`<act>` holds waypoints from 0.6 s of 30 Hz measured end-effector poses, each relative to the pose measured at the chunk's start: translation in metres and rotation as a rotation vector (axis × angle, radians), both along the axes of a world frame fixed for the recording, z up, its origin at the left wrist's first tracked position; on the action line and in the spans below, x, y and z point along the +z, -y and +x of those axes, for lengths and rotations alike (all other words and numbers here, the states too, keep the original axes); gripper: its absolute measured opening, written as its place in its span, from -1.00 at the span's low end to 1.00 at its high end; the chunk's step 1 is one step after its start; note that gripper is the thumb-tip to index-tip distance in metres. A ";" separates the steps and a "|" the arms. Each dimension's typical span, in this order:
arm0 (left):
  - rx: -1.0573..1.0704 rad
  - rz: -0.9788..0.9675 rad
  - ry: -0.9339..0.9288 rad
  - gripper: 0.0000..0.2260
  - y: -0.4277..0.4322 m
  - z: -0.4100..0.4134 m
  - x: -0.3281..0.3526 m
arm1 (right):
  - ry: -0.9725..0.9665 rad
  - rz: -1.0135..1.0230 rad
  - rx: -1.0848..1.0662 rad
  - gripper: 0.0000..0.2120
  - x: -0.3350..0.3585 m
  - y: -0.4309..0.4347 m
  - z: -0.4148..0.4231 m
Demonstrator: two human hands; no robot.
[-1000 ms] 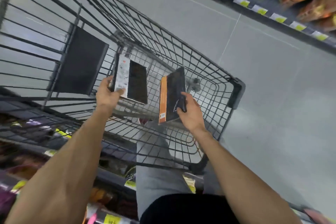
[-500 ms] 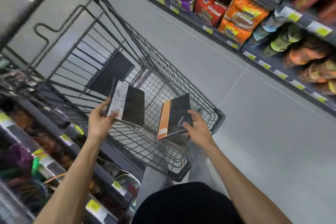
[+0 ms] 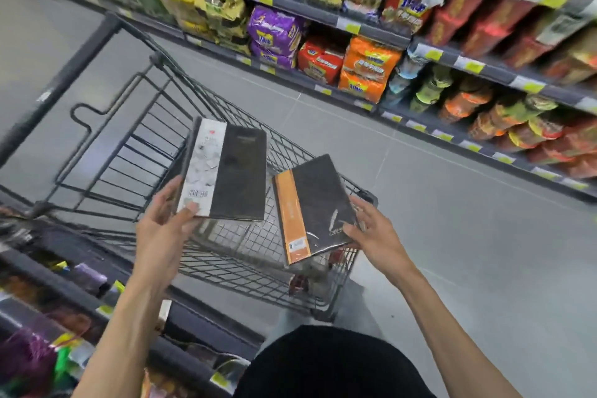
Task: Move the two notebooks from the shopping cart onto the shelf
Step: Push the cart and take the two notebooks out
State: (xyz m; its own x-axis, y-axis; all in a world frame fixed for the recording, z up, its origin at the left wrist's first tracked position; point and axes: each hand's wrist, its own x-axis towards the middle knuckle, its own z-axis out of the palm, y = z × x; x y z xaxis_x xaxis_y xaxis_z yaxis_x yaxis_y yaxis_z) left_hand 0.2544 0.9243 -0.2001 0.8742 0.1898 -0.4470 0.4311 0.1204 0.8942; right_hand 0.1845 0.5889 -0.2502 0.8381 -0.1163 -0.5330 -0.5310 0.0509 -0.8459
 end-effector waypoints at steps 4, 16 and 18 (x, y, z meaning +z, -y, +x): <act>-0.078 -0.053 0.066 -0.52 0.016 0.008 0.019 | 0.096 -0.023 -0.150 -0.53 0.027 0.010 -0.017; -0.342 -0.167 0.247 -0.48 0.180 0.005 0.073 | 0.470 -0.058 -0.618 -0.41 0.091 0.148 -0.104; -0.395 -0.183 0.266 -0.50 0.226 0.000 0.080 | 0.515 -0.092 -0.676 -0.41 0.099 0.182 -0.121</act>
